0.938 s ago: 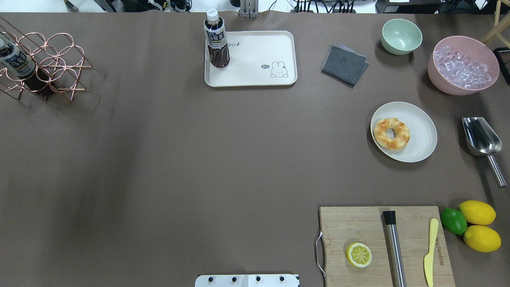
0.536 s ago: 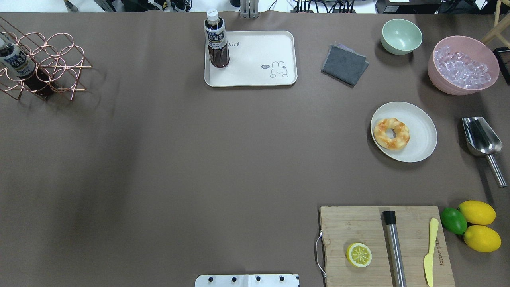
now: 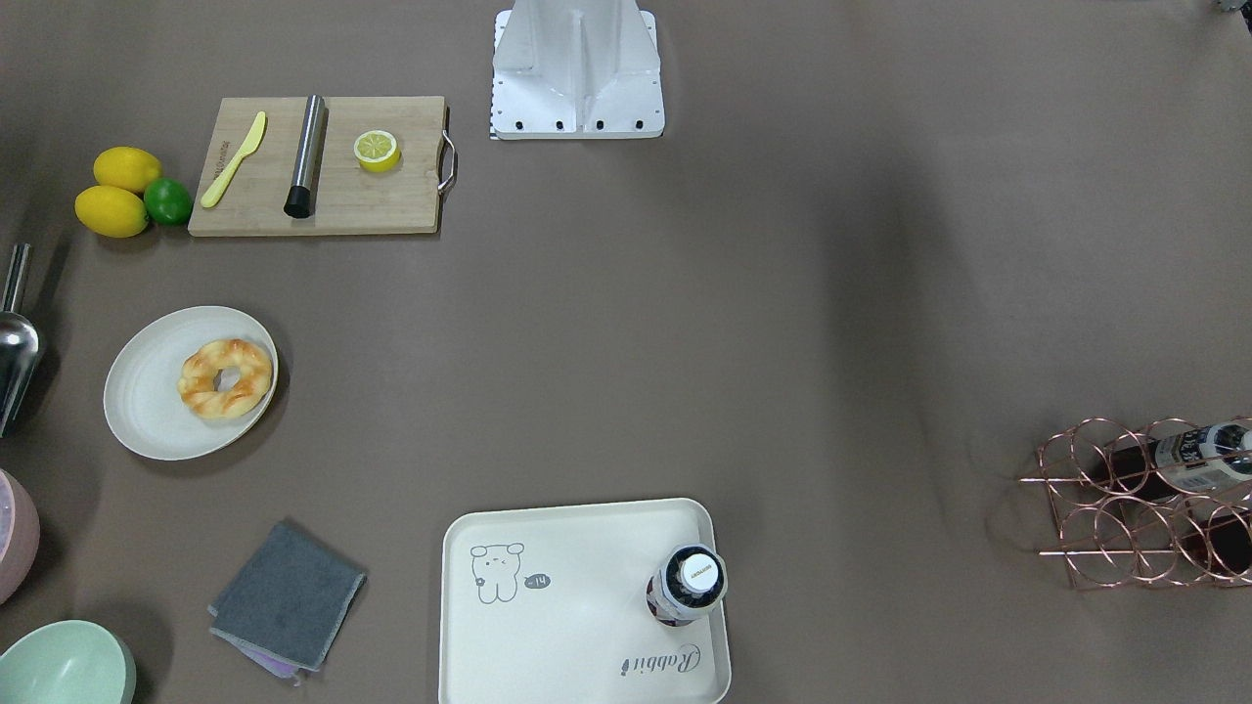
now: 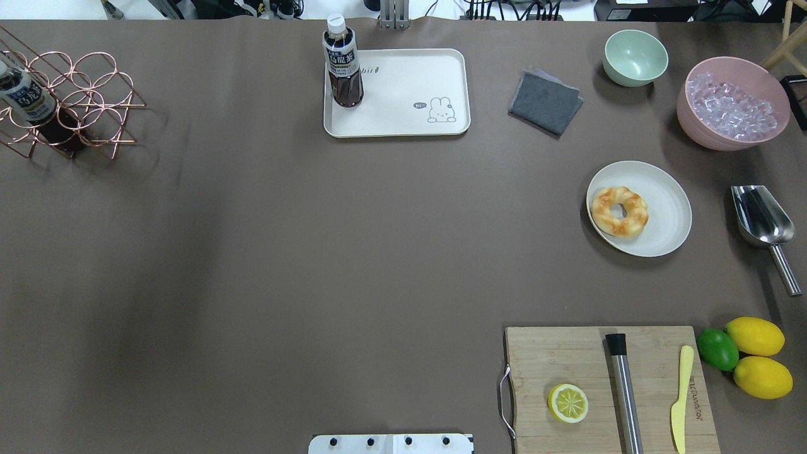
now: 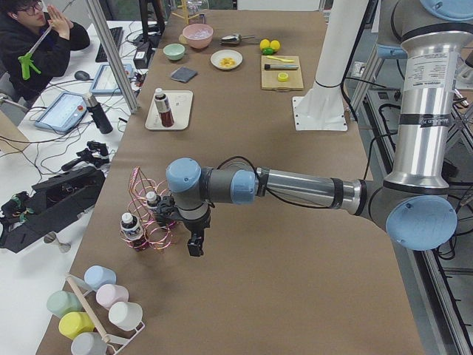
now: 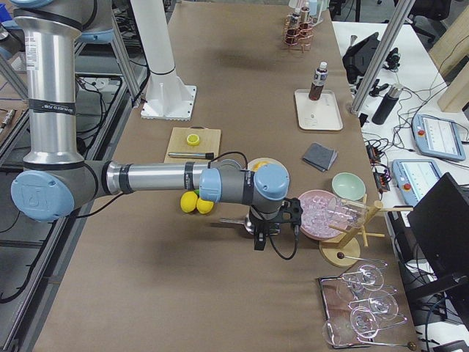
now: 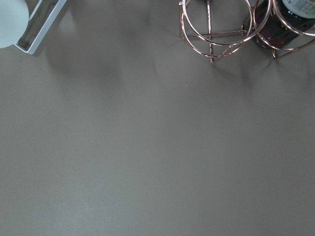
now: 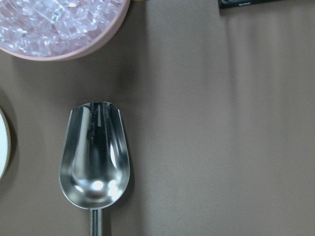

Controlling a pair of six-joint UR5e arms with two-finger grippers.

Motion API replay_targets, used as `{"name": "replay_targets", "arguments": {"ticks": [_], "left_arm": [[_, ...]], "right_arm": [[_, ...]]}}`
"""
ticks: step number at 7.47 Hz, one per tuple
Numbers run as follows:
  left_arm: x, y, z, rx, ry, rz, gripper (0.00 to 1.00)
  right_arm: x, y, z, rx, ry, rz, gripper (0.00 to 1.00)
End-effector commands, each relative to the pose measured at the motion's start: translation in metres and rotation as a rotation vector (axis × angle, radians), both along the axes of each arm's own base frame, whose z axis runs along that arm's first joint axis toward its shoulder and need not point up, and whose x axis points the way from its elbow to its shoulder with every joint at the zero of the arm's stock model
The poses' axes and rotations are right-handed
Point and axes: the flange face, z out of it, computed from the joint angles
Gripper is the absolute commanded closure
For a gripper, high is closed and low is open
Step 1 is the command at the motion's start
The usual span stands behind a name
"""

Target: Place donut on tray

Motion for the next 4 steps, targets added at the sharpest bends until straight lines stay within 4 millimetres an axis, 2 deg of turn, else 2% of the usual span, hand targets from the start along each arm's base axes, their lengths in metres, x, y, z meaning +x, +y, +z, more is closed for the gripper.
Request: {"name": "replay_targets", "arguments": {"ticks": [1,2,4], "left_arm": [[0.000,0.000,0.001,0.000,-0.002,0.001,0.02],[0.000,0.000,0.002,-0.005,0.000,0.001,0.02],[0.000,0.000,0.005,-0.010,-0.001,0.001,0.02]], "right_arm": [[-0.060,-0.015,-0.062,0.030,-0.013,-0.009,0.00],[-0.082,-0.022,-0.069,0.048,-0.046,0.001,0.00],[-0.148,-0.025,-0.078,0.070,-0.108,0.029,0.00]]}}
